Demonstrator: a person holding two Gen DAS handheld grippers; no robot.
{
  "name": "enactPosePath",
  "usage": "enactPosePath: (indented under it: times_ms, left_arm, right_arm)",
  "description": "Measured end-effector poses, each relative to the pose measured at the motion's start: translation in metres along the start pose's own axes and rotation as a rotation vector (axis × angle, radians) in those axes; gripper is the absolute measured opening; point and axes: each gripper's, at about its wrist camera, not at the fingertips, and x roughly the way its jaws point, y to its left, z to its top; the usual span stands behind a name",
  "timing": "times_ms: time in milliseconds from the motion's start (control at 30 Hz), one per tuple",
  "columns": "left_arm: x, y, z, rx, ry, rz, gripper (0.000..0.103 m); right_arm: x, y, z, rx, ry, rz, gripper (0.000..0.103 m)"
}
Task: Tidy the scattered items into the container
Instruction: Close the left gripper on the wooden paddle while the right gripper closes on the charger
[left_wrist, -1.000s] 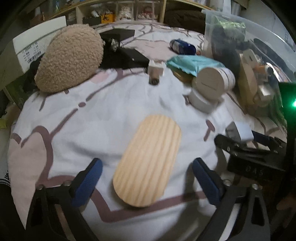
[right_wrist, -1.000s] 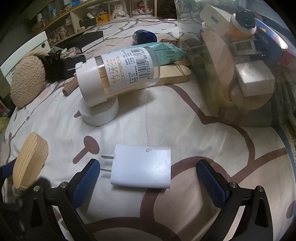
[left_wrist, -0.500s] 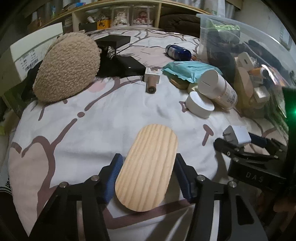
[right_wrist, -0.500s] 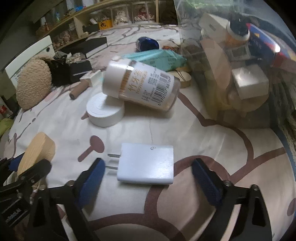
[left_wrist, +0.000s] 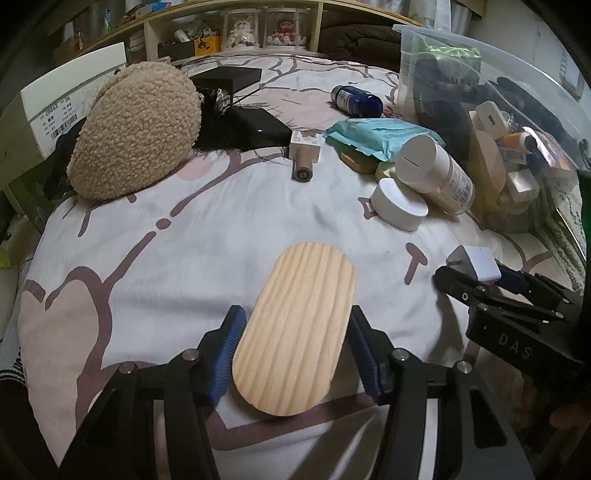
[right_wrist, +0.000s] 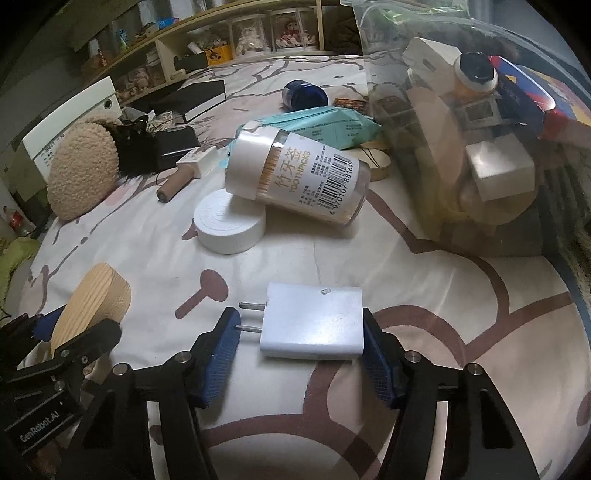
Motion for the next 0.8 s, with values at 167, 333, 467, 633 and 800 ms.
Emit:
enactPosePath:
  times_ms: [167, 333, 467, 633, 800]
  left_arm:
    - [0.000, 0.001, 0.000, -0.002, -0.003, -0.002, 0.055]
    - [-0.003, 0.003, 0.001, -0.015, -0.015, -0.008, 0.052]
    - [-0.012, 0.006, 0.003, -0.034, -0.042, -0.016, 0.047]
    - [-0.022, 0.011, 0.008, -0.056, -0.068, -0.032, 0.046]
    - [-0.027, 0.013, 0.009, -0.067, -0.078, -0.041, 0.046]
  right_arm:
    - [0.001, 0.001, 0.000, -0.003, 0.002, -0.008, 0.064]
    - [0.000, 0.000, 0.004, 0.012, 0.023, 0.000, 0.064]
    - [-0.007, -0.001, 0.009, 0.029, 0.009, 0.021, 0.064]
    - [-0.016, -0.001, 0.012, 0.041, -0.007, 0.040, 0.064]
    - [-0.021, -0.004, 0.013, 0.065, -0.010, 0.061, 0.064]
